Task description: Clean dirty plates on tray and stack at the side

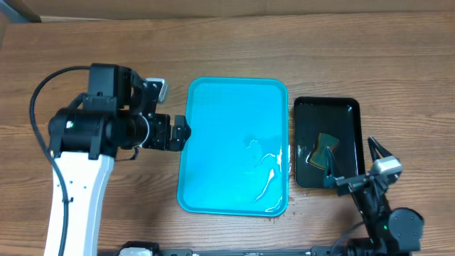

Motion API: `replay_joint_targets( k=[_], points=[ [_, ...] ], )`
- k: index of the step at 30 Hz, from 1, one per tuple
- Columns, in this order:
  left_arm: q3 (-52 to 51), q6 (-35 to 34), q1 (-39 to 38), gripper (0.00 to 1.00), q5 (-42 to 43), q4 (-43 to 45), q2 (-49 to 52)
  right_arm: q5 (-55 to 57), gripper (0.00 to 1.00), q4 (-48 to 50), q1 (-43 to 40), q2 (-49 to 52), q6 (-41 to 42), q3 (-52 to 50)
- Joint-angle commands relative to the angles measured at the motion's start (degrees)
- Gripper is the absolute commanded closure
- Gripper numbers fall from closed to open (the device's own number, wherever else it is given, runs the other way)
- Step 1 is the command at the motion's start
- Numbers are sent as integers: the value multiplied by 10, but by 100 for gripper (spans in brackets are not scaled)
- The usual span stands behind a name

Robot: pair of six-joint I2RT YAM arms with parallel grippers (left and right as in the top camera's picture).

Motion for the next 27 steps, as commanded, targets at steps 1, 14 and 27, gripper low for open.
replay_joint_targets(
  k=[1,14,27],
  points=[
    [8,-10,-3,0,4,1,25,7,0,64,-3,-7,-4,-47],
    [8,-10,-3,0,4,1,108,12,0,116,-2,-7,-4,-91],
    [8,-10,-2,0,4,1,142,12,0,55,-2,-5,-4,-91]
  ],
)
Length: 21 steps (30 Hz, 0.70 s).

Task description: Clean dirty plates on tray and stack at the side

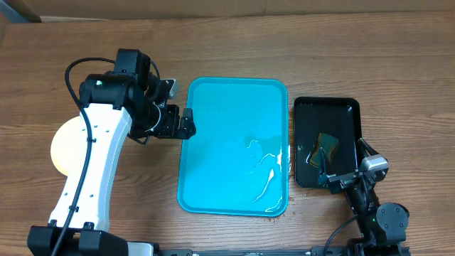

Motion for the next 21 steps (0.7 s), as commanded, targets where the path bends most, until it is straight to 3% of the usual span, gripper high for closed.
replay_joint_targets(
  k=[1,8,17,21],
  points=[
    [8,-10,0,0,5,1,5,4,0,2,-2,-3,-4,-6],
    [8,-10,3,0,4,3,-3,4,0,2,-2,-3,-4,-6],
    [3,-7,-38,0,3,13,-196,4,0,2,-2,-3,-4,-6],
    [-1,-8,-38,0,-40,48,-290,4,0,2,-2,-3,-4,-6]
  ],
)
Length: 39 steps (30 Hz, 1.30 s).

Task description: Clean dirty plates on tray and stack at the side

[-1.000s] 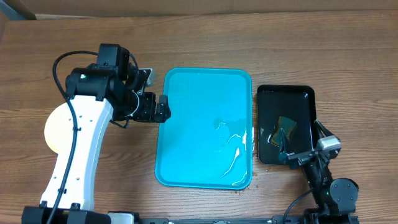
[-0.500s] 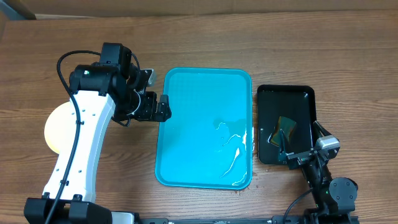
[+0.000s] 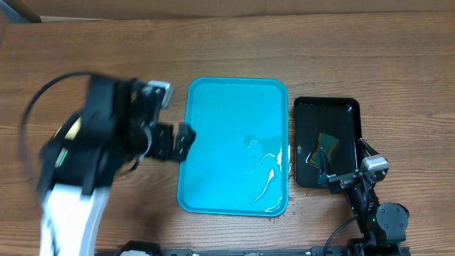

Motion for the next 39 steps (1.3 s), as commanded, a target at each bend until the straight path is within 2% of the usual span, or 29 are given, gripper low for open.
replay_joint_targets(
  k=[1,6,11,16,21,30,39],
  points=[
    [-8,-3,0,0,-41,38,-80,4,0,2,-2,-3,-4,-6],
    [-108,-1,0,0,-62,191,-207,4,0,2,-2,-3,-4,-6],
    [-294,1,19,0,-59,372,-343,4,0,2,-2,-3,-4,-6],
    [-456,1,30,0,-58,504,-451,4,0,2,-2,-3,-4,-6],
    [-575,1,31,0,-64,583,-544,4,0,2,-2,-3,-4,-6],
    [-714,1,31,0,-83,686,-651,4,0,2,-2,-3,-4,-6],
    [-831,-8,31,0,-84,830,-651,4,0,2,-2,-3,-4,-6]
  ],
)
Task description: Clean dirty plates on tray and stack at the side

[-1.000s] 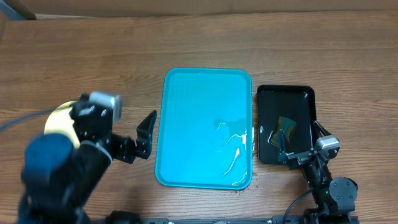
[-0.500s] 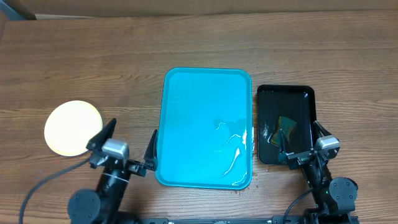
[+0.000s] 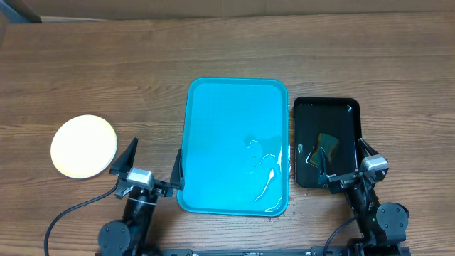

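A cream plate stack (image 3: 84, 146) lies on the wooden table at the left, apart from the blue tray (image 3: 234, 114). The tray holds no plates, only wet streaks near its front right. My left gripper (image 3: 151, 165) is open low at the front, between the plate and the tray's left edge, holding nothing. My right gripper (image 3: 340, 162) is open at the front right, over the near end of the black tray (image 3: 348, 107), empty. A sponge (image 3: 326, 146) lies in the black tray.
The black tray with the sponge sits right beside the blue tray's right edge. Bare wooden table (image 3: 106, 64) stretches along the back and far left.
My left arm has drawn back from beside the tray's left edge to the front of the table, uncovering the cream plate. The right arm has stayed put.
My left arm reached beside the tray's left edge, covering the plate spot. Then the cream plate showed under it at the left. It stayed there, blurred, and now rests retracted at the front. My right gripper has settled by the black tray.
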Motion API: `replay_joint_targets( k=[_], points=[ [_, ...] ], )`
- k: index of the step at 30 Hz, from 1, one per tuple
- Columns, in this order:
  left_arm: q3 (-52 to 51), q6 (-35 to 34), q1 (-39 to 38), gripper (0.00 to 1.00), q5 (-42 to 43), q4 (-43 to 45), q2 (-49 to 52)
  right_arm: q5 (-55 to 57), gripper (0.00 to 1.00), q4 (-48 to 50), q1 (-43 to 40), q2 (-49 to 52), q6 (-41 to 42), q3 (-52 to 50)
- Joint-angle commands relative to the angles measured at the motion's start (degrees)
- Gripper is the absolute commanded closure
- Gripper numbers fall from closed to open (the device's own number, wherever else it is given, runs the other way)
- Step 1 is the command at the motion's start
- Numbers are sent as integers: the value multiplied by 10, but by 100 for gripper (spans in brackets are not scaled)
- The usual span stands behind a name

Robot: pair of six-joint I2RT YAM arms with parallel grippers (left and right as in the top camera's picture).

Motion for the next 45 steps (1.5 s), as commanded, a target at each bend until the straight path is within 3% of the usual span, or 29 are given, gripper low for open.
replay_joint_targets(
  k=[1,8,15,45],
  points=[
    [-49,-6,4,0,-7,44,-7,4,0,2,-2,-3,-4,-6],
    [-50,-7,2,0,-8,22,-7,4,0,2,-2,-3,-4,-6],
    [-50,-7,2,0,-9,-102,-7,4,0,2,-2,-3,-4,-6],
    [-50,-5,2,0,-12,-97,-2,4,0,2,-2,-3,-4,-6]
  ],
)
